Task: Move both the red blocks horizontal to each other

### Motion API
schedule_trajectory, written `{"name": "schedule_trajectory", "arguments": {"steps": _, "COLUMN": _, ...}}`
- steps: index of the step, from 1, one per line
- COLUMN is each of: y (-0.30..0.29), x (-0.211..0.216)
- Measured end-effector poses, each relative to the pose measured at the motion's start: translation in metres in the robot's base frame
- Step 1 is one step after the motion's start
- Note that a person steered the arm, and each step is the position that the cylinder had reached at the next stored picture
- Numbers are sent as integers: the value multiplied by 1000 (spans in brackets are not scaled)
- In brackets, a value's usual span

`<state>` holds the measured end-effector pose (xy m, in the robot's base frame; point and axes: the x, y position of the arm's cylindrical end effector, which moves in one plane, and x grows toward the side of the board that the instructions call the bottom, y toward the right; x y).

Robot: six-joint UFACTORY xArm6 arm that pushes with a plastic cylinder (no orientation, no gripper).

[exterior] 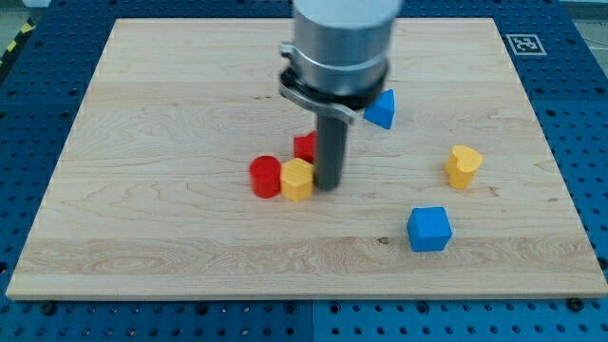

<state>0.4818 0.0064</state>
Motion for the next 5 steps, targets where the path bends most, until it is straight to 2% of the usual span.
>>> {"name": "schedule_trajectory", "arguments": {"steps": 1, "y": -26, "x": -25}}
{"name": "schedule_trajectory", "arguments": {"steps": 2, "y": -33, "x": -24}}
{"name": "schedule_trajectory", "arguments": {"steps": 3, "y": -54, "x": -57}}
{"name": "schedule_trajectory", "arguments": {"steps": 4, "y": -90, "x": -56}}
{"name": "schedule_trajectory", "arguments": {"steps": 5, "y": -113, "x": -33}}
